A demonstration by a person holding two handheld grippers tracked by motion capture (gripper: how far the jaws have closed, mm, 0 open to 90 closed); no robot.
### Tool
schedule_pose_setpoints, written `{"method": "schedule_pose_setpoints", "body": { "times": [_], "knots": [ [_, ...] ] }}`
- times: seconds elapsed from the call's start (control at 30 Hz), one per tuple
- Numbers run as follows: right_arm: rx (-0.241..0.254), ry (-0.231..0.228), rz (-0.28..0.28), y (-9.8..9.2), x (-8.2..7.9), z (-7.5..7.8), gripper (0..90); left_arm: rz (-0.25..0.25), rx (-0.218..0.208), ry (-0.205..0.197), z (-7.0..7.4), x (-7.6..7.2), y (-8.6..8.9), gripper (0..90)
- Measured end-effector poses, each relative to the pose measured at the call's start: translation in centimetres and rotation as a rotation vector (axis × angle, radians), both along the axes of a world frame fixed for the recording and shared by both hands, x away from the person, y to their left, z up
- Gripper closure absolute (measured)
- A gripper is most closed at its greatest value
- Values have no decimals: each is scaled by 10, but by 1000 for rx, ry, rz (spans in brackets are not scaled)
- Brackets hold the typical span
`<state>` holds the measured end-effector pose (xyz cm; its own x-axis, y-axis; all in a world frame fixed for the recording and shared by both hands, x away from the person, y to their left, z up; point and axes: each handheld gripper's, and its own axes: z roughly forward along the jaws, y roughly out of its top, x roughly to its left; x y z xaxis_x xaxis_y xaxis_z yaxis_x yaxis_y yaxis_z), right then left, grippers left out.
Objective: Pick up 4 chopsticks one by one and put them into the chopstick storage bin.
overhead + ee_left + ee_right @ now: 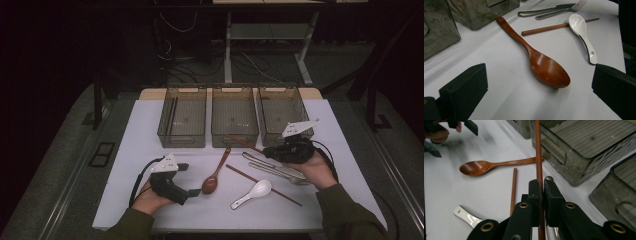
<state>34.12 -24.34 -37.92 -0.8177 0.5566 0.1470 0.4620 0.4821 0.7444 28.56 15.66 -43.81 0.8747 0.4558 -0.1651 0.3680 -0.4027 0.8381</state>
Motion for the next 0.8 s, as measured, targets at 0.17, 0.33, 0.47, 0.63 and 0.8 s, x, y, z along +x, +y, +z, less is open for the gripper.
{"method": "schedule_pose_setpoints", "body": {
  "times": [0.17, 0.33, 0.47, 0.63, 0.8],
  "knots": [
    [13, -14, -14, 3, 6, 5, 844, 2, 3, -3, 1, -2, 0, 0],
    [25, -28, -22, 8, 14, 12, 843, 2, 0, -4, 1, -2, -1, 0],
    [29, -33, -21, 14, 21, 14, 844, 1, 4, -4, 1, -2, -1, 0],
    [41, -33, -22, 26, 31, 16, 843, 11, -6, -5, 1, -3, 0, 0],
    [40, -44, -7, 41, 41, 21, 844, 10, -2, -2, 1, -4, 1, 0]
  ]
}}
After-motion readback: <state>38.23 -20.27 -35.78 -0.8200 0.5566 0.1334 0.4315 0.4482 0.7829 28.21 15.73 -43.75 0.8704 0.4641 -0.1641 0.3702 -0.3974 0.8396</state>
